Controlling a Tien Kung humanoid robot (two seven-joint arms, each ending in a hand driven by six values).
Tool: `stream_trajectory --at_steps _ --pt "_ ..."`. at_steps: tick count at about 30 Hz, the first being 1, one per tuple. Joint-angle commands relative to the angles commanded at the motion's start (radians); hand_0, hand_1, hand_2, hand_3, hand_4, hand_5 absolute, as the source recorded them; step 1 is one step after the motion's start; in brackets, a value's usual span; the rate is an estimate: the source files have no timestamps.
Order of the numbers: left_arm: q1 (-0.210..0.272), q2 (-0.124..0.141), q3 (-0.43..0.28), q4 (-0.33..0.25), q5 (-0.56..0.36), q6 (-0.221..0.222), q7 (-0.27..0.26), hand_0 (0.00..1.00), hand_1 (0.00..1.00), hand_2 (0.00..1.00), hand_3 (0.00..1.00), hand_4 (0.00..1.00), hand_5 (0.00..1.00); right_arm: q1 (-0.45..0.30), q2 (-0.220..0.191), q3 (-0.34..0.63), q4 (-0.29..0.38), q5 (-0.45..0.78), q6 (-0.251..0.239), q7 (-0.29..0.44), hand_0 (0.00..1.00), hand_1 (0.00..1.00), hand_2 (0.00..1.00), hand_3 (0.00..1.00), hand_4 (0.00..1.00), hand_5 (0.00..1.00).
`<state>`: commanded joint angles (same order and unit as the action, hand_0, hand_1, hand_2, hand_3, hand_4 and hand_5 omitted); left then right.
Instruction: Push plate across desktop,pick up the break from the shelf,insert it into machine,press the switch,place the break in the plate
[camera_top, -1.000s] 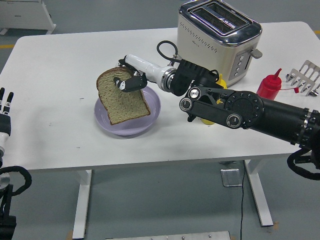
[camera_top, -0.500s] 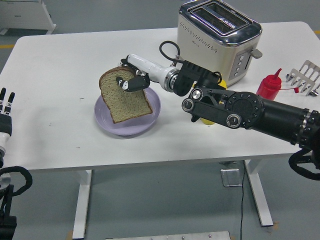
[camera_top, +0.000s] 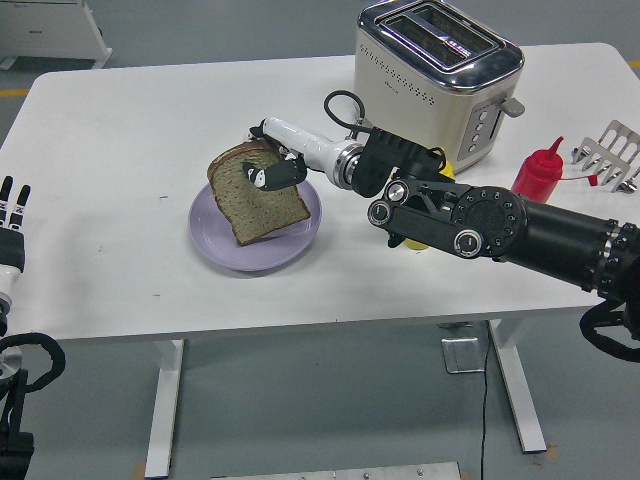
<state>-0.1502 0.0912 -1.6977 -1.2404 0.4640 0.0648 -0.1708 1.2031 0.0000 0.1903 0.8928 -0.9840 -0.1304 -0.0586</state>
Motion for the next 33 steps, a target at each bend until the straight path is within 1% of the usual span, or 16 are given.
stream_trajectory --at_steps 1,6,7,12,13,14,19,20,24,25,28,33 --pt "0.0 0.0 0.0 0.0 0.0 0.0 0.0 0.83 0.896 0.895 0.787 0.632 0.998 0.0 0.0 -0.001 -0.002 0.0 -0.001 0.002 0.68 0.702 0.693 0.787 0.544 0.263" --pt "0.0 0.0 -0.001 0.0 0.0 0.0 0.0 0.83 0.896 0.895 0.787 0.632 0.998 -0.002 0.0 -0.006 -0.009 -0.007 -0.001 0.005 0.68 0.702 0.693 0.787 0.544 0.263" --pt "0.0 0.0 -0.002 0.0 0.0 0.0 0.0 0.83 0.897 0.895 0.787 0.631 0.998 -0.002 0.0 -0.008 -0.01 -0.009 -0.001 0.005 0.733 0.743 0.754 0.839 0.582 0.267" --pt "-0.002 0.0 -0.003 0.0 0.0 0.0 0.0 0.83 0.897 0.895 0.787 0.631 0.998 -0.004 0.0 -0.011 -0.015 -0.021 0.001 0.004 0.733 0.743 0.754 0.839 0.582 0.267" --pt "-0.002 -0.001 -0.003 0.0 0.0 0.0 0.0 0.83 0.897 0.895 0.787 0.631 0.998 -0.004 0.0 -0.011 -0.016 -0.023 0.0 0.005 0.733 0.743 0.754 0.839 0.582 0.267" --pt "-0.002 -0.001 -0.003 0.0 0.0 0.001 0.0 0.83 0.896 0.895 0.787 0.632 0.998 -0.004 0.0 -0.011 -0.016 -0.025 -0.002 0.006 0.744 0.755 0.774 0.857 0.606 0.28" --pt "-0.003 0.0 -0.003 0.0 0.0 0.001 -0.001 0.83 0.896 0.895 0.787 0.632 0.998 -0.005 0.0 -0.011 -0.018 -0.031 -0.012 0.013 0.744 0.755 0.774 0.857 0.606 0.28" --pt "-0.003 0.0 -0.004 0.0 0.0 0.001 -0.001 0.83 0.896 0.895 0.787 0.632 0.998 -0.005 0.0 -0.011 -0.018 -0.032 -0.018 0.017 0.744 0.76 0.779 0.867 0.623 0.277" --pt "-0.004 -0.001 -0.003 0.0 0.0 0.001 -0.001 0.83 0.896 0.895 0.787 0.632 0.998 -0.006 0.0 -0.006 -0.02 -0.034 -0.047 0.04 0.744 0.76 0.779 0.867 0.623 0.277" --pt "-0.004 -0.001 -0.002 0.0 0.0 0.001 -0.001 0.83 0.896 0.895 0.787 0.631 0.998 -0.006 0.0 -0.001 -0.021 -0.035 -0.06 0.05 0.763 0.772 0.788 0.874 0.632 0.281" --pt "-0.004 -0.001 -0.001 0.001 0.0 0.001 -0.001 0.83 0.896 0.895 0.787 0.631 0.998 -0.005 0.0 0.018 -0.021 -0.032 -0.086 0.073 0.763 0.772 0.788 0.874 0.632 0.281" --pt "-0.003 -0.002 -0.001 0.002 0.0 0.001 -0.001 0.83 0.896 0.895 0.787 0.631 0.998 -0.003 0.0 0.05 -0.02 -0.03 -0.105 0.091 0.765 0.769 0.786 0.877 0.634 0.278"
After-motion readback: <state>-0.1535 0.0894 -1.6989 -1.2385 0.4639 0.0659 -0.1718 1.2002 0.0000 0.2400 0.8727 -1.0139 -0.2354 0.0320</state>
